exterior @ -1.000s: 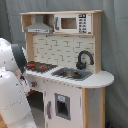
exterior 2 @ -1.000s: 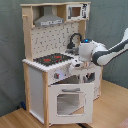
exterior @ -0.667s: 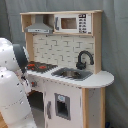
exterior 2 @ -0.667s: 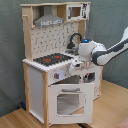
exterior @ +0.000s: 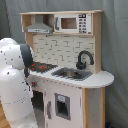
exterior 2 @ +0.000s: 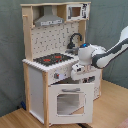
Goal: Play with the kitchen
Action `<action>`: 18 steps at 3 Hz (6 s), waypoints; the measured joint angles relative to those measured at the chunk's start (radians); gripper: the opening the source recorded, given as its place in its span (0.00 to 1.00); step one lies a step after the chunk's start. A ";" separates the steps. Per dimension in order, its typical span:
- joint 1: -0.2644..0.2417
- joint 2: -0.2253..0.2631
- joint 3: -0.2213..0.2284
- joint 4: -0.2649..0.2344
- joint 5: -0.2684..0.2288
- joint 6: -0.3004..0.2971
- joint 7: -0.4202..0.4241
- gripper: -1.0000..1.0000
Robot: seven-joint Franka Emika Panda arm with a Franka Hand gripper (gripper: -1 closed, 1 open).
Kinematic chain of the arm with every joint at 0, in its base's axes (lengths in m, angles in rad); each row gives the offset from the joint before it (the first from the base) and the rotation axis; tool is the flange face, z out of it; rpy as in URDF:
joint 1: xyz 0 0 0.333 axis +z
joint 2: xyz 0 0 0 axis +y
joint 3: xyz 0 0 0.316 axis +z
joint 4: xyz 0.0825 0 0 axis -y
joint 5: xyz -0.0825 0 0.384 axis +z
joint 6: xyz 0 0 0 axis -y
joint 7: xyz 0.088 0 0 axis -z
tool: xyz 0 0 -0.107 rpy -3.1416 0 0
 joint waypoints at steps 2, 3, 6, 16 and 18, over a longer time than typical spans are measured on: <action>-0.111 -0.004 0.150 -0.024 0.000 0.000 0.091 0.00; -0.168 -0.013 0.214 -0.024 0.001 -0.001 0.144 0.00; -0.304 -0.050 0.412 -0.013 0.034 0.026 0.317 0.00; -0.224 -0.109 0.471 0.164 0.074 -0.010 0.692 0.00; -0.210 -0.100 0.461 0.163 0.034 -0.075 0.779 0.00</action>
